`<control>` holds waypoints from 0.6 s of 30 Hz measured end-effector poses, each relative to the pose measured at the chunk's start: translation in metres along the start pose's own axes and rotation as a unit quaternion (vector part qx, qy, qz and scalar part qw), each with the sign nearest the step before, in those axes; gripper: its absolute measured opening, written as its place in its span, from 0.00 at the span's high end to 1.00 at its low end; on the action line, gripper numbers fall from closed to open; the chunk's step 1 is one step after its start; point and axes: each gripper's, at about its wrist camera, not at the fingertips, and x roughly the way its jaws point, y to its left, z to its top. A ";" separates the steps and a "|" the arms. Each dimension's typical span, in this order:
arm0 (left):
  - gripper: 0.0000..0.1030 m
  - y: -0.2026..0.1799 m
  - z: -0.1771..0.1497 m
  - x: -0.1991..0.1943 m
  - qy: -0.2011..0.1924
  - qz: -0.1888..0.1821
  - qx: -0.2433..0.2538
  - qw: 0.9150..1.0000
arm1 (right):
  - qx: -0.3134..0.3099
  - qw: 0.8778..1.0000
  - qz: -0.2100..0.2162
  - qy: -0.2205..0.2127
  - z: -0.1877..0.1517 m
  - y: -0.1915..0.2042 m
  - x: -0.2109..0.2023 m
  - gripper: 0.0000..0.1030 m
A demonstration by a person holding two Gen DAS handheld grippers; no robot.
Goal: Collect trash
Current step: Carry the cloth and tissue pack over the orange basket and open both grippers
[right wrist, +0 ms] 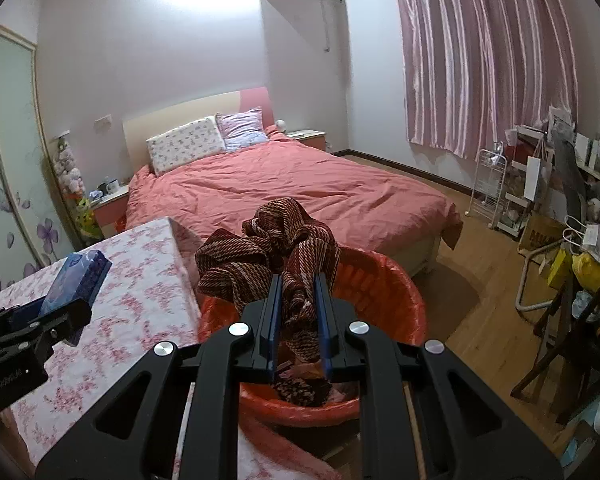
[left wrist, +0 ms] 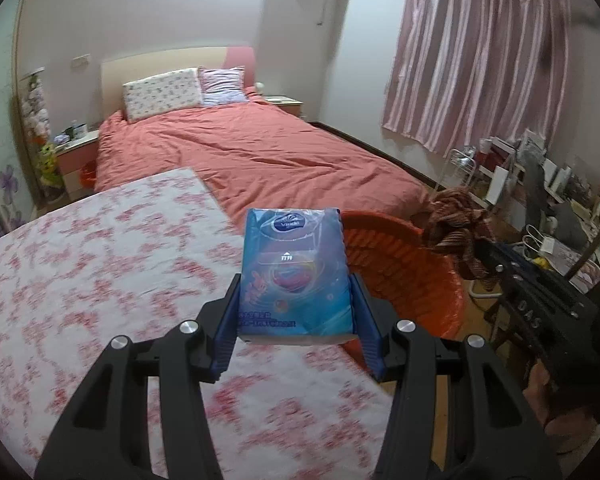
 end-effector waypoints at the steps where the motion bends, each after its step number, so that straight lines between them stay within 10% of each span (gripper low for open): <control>1: 0.51 -0.006 0.001 0.005 0.001 -0.006 0.004 1.000 | 0.002 1.000 -0.001 0.000 0.000 0.000 0.001 0.84; 18: 0.46 -0.069 0.020 0.087 0.035 -0.045 0.033 0.998 | 0.075 0.997 0.006 0.005 0.016 -0.042 0.035 0.78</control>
